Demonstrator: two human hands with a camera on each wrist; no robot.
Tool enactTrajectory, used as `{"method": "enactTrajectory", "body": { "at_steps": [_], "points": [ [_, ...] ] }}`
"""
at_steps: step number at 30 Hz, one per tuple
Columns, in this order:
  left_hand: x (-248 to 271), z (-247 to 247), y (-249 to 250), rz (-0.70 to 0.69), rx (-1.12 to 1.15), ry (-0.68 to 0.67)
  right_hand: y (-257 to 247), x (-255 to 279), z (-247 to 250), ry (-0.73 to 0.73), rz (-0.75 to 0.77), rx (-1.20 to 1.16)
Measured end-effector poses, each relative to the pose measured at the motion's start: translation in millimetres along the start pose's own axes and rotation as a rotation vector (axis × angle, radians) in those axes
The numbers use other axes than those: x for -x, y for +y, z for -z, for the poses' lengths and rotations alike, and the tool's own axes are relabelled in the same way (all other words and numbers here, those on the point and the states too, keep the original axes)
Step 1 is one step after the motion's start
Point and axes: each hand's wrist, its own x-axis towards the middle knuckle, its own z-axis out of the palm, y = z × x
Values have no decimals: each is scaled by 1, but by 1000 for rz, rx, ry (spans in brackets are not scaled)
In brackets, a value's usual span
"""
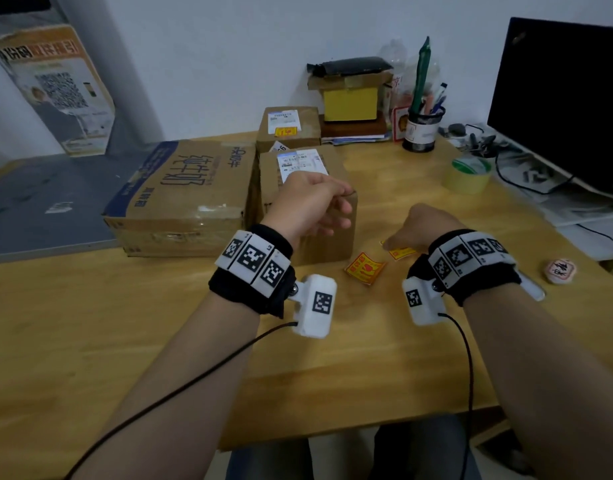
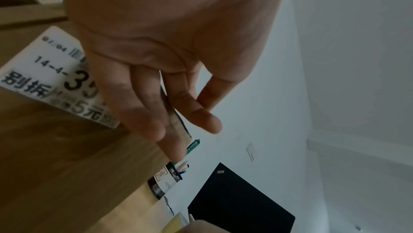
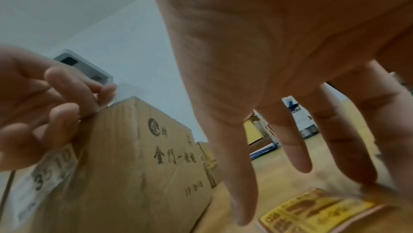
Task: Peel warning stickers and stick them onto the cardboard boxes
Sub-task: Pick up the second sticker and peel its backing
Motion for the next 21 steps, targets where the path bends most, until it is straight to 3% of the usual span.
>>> {"method": "enactTrajectory", "body": {
  "at_steps": [7, 21],
  "points": [
    [-5, 4, 1, 24, -2, 55, -8, -6, -1, -60, 36, 117],
    [-2, 5, 3, 27, 1, 42, -13, -5, -7, -35, 29, 104]
  ]
}}
